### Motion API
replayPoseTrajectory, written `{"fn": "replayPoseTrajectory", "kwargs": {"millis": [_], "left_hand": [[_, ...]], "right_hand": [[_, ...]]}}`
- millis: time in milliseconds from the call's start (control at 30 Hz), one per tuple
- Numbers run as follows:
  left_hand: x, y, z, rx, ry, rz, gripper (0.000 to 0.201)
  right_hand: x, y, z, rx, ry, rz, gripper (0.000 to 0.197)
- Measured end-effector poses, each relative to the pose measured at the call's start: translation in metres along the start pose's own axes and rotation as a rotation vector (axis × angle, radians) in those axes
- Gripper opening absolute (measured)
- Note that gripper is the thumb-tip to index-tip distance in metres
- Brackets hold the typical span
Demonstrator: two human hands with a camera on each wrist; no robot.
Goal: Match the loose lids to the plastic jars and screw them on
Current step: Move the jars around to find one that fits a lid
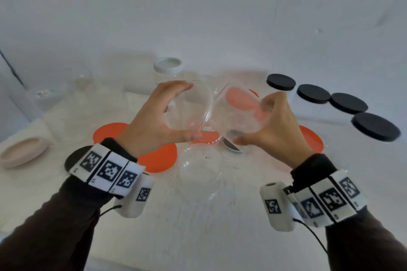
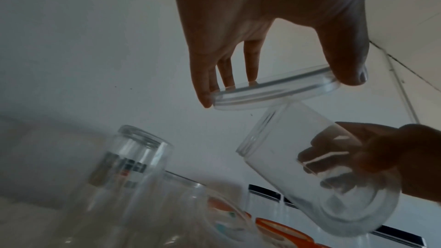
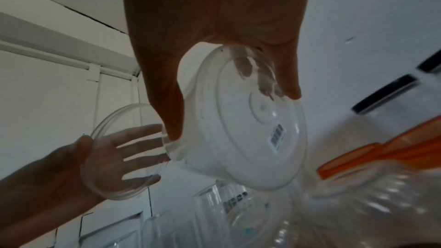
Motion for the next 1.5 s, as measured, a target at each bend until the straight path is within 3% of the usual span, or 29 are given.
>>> {"fn": "replayPoseTrajectory", "kwargs": {"millis": [133, 400, 600, 733, 1000, 1167, 1500], "left_hand": [[0.024, -0.009, -0.01, 0.023, -0.002, 0.003, 0.091], [0.078, -0.018, -0.034, 0.052, 0.009, 0.044, 0.087], [0.11, -0.015, -0.052, 0.073, -0.008, 0.09, 0.078], [0.131, -0.01, -0.051, 0.036, -0.057, 0.138, 0.089], [0.165, 0.002, -0.05, 0.05, -0.107, 0.213, 0.085], [0.186, 0.007, -0.054, 0.053, -0.14, 0.294, 0.088], [0.216, 0.013, -0.064, 0.056, -0.314, 0.479, 0.099]], "right_hand": [[-0.007, 0.017, -0.03, 0.062, 0.126, 0.111, 0.099], [-0.018, 0.053, -0.087, 0.155, 0.189, 0.238, 0.097], [-0.013, 0.069, -0.111, 0.196, 0.072, 0.36, 0.103], [-0.007, 0.081, -0.122, 0.168, 0.016, 0.42, 0.108], [-0.006, 0.1, -0.143, 0.207, -0.113, 0.539, 0.107], [-0.017, 0.102, -0.147, 0.222, -0.216, 0.439, 0.086], [-0.01, 0.111, -0.142, 0.182, -0.283, 0.443, 0.09]]}}
Point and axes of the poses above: each hand's wrist, its own y-axis away from the middle knuckle, its own x-axis out of the palm, z = x × y, the point moved 8 cm from there along -y, towards the middle knuckle
